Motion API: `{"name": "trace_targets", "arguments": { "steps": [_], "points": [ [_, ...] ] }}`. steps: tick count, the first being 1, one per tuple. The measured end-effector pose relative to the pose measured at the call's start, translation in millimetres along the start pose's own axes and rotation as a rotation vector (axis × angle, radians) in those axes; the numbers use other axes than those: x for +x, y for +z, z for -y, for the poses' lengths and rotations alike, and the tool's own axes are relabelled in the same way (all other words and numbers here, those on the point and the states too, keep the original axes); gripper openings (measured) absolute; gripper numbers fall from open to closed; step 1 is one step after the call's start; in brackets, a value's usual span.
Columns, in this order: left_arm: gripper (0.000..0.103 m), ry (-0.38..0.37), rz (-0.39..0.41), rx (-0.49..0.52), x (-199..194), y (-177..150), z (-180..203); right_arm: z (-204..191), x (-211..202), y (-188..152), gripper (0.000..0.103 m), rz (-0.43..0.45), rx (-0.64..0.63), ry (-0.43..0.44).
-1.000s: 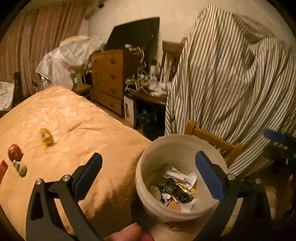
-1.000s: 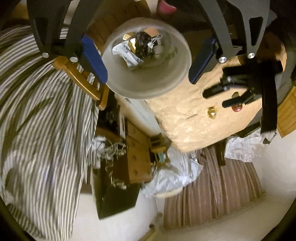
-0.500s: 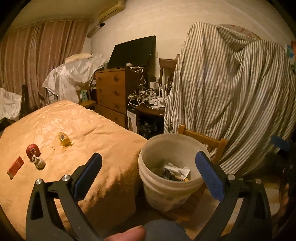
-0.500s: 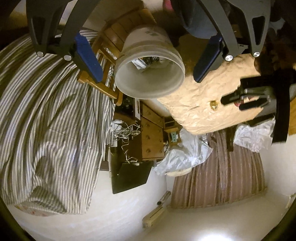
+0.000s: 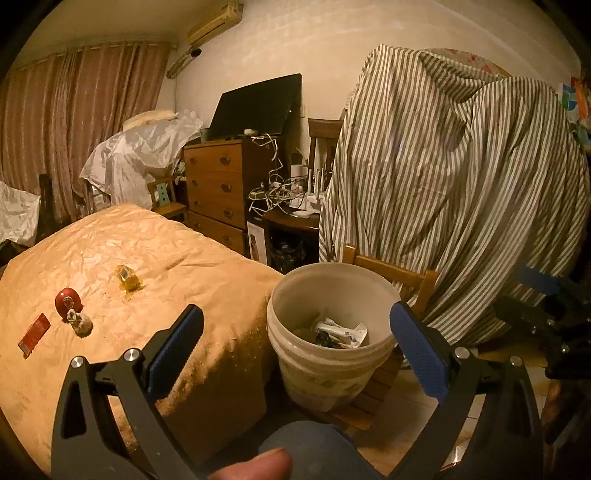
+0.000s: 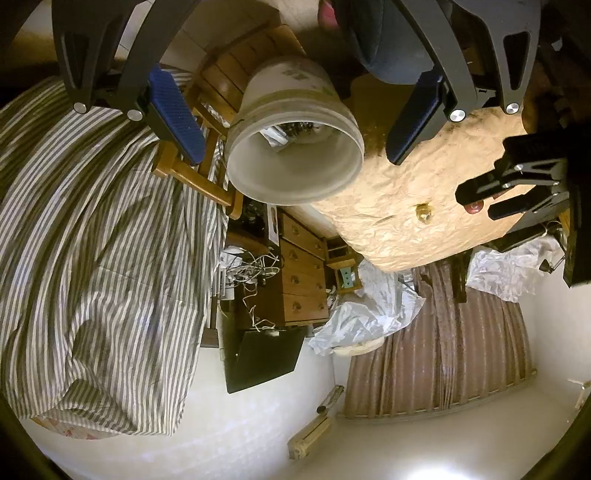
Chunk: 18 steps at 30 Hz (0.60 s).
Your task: Collect trash
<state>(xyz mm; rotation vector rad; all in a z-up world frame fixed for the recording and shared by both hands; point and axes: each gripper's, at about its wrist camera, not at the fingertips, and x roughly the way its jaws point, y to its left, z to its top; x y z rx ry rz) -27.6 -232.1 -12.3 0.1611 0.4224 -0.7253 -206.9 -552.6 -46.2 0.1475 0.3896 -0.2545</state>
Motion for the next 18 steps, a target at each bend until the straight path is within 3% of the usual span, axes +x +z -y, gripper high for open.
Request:
{"name": "trace_targets", "arguments": {
  "steps": [18],
  "points": [
    [0.097, -0.007, -0.014, 0.001, 1.8, 2.4, -1.4, 0.9, 3.1, -2.1, 0.098, -0.007, -0.001, 0.001]
  ]
}}
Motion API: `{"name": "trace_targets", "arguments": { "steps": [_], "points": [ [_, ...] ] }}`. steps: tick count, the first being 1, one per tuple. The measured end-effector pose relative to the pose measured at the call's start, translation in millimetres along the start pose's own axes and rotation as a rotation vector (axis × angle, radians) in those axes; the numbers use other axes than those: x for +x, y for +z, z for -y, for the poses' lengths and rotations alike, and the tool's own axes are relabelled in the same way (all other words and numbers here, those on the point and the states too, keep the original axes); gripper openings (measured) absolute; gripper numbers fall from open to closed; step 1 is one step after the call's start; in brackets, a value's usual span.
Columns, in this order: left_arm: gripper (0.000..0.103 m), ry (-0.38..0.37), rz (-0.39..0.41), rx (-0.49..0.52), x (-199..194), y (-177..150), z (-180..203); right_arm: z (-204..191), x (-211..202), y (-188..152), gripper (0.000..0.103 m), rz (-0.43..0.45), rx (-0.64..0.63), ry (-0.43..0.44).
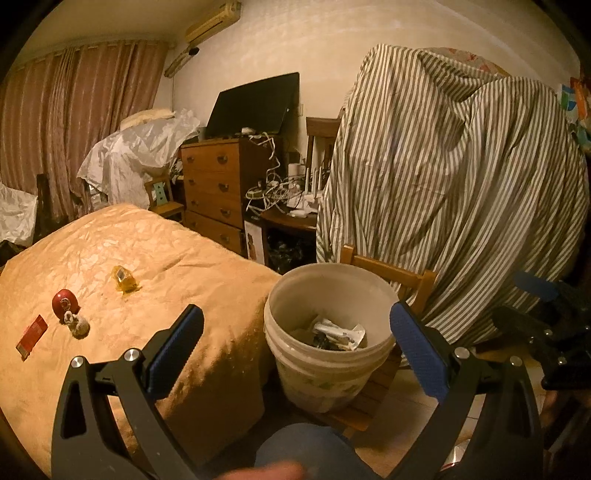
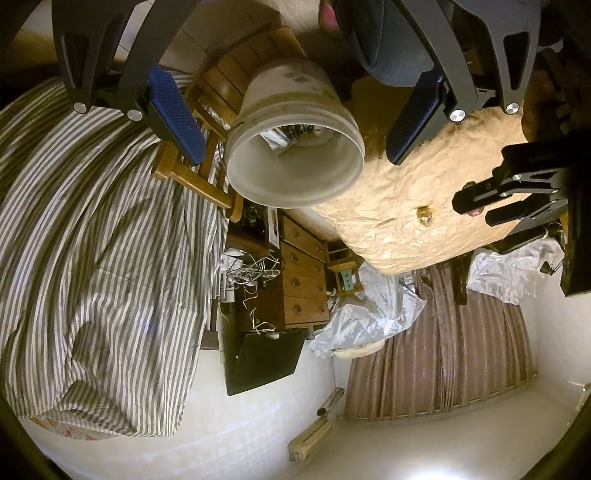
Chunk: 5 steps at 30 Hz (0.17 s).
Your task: Collect trash
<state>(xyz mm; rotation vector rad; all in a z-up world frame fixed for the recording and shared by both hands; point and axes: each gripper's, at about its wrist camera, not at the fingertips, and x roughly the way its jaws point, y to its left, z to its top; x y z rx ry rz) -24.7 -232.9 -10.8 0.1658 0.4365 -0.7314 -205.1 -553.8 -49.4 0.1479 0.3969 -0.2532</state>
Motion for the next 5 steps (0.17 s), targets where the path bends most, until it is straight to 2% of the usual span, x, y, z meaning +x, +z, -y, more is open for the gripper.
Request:
{"name": "trace_targets", "arguments": {
  "steps": [5],
  "points": [
    [0.097, 0.001, -0.016, 0.011, 3.1, 0.8, 2.8, 0.2, 0.3, 0.7, 0.098, -0.001, 0.000, -0.001]
  ]
}}
